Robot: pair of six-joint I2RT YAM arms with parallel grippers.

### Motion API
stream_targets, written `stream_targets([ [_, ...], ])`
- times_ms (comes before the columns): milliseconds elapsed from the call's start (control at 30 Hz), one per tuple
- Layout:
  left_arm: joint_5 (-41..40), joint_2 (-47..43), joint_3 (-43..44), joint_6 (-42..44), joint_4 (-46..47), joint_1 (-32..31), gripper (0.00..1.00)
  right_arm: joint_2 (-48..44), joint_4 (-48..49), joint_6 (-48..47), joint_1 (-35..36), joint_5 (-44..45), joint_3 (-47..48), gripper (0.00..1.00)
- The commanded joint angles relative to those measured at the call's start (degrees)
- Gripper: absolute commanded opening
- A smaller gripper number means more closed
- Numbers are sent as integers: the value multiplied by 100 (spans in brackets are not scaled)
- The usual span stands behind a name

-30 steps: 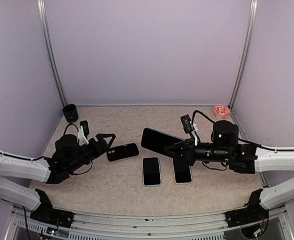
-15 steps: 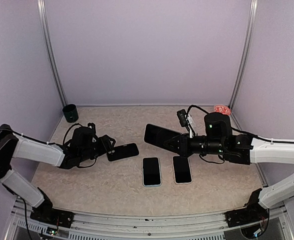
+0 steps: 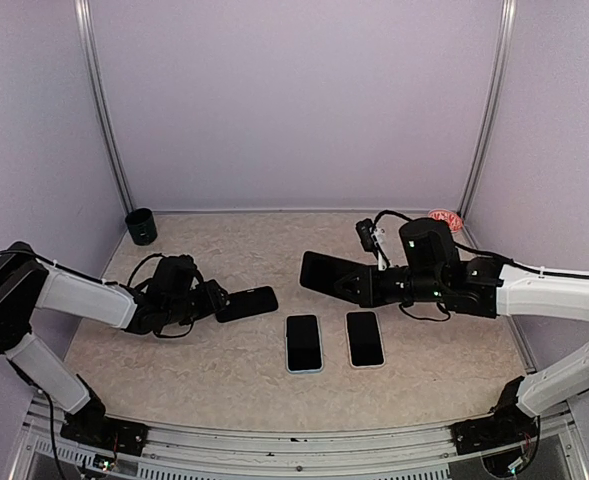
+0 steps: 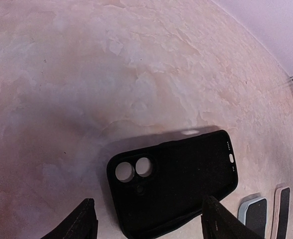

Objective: Put the phone into the phone case
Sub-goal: Install the phone into the phone case.

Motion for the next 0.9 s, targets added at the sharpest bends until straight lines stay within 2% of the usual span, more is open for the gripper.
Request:
stream_targets([
  [0,-206,175,140,-40,-282,37,68,119,-299,164,-56,401,373,0],
  [267,-185,465,177,-109,-167,37,65,-215,86,-293,-56,316,84,0],
  [500,-166,666,316,-89,-185,37,54,-194,-312,-271,-56,715,232,0],
  [633,-153,801,421,-59,-233,37,47,-30,-417,-283,-56,547,352,0],
  [767,-119,909,478,-53,-269,37,32,2,-423,-262,-56,533,391,0],
  [867,-89,945,475,-48,-250,30,24,-30,-295,-258,-56,466,372,0],
])
